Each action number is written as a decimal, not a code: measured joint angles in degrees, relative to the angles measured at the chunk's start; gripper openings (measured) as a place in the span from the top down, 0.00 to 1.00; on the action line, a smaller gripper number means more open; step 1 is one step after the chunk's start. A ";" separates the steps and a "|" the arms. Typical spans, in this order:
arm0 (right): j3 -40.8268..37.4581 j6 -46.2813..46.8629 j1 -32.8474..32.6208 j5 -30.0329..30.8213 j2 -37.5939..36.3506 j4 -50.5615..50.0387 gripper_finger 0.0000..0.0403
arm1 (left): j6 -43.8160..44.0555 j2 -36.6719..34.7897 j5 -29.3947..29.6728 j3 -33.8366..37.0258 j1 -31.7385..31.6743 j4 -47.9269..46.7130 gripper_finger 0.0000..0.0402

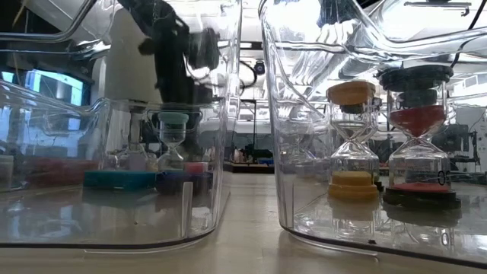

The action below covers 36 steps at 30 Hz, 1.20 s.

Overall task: Pick & Place Office items
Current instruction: Put the green adapter into the left bin

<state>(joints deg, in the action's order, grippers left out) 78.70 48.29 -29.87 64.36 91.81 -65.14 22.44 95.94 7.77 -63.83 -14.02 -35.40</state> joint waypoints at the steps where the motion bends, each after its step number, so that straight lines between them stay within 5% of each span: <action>1: 0.00 -0.02 -0.01 0.00 0.00 0.00 0.38 | -0.27 -1.15 0.05 0.00 0.21 -0.13 0.70; 9: 0.00 -0.11 -0.02 0.00 0.00 -0.01 0.38 | -1.02 -14.66 1.56 -0.05 4.68 -1.66 0.70; 20: 0.00 -0.52 0.00 0.24 0.00 -0.07 0.38 | 8.51 -31.93 1.55 -0.24 25.22 -10.58 0.70; 30: 0.00 -0.40 0.02 0.46 0.00 1.61 0.38 | 36.56 -28.52 10.00 -0.17 46.31 -25.24 0.70; 36: 0.00 -0.52 0.00 0.12 0.00 2.61 0.38 | 52.13 -22.04 3.57 2.10 51.16 -33.09 0.70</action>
<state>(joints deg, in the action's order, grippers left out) 78.70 47.77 -29.87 64.48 91.81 -62.54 74.57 73.91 11.35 -61.73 37.14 -68.49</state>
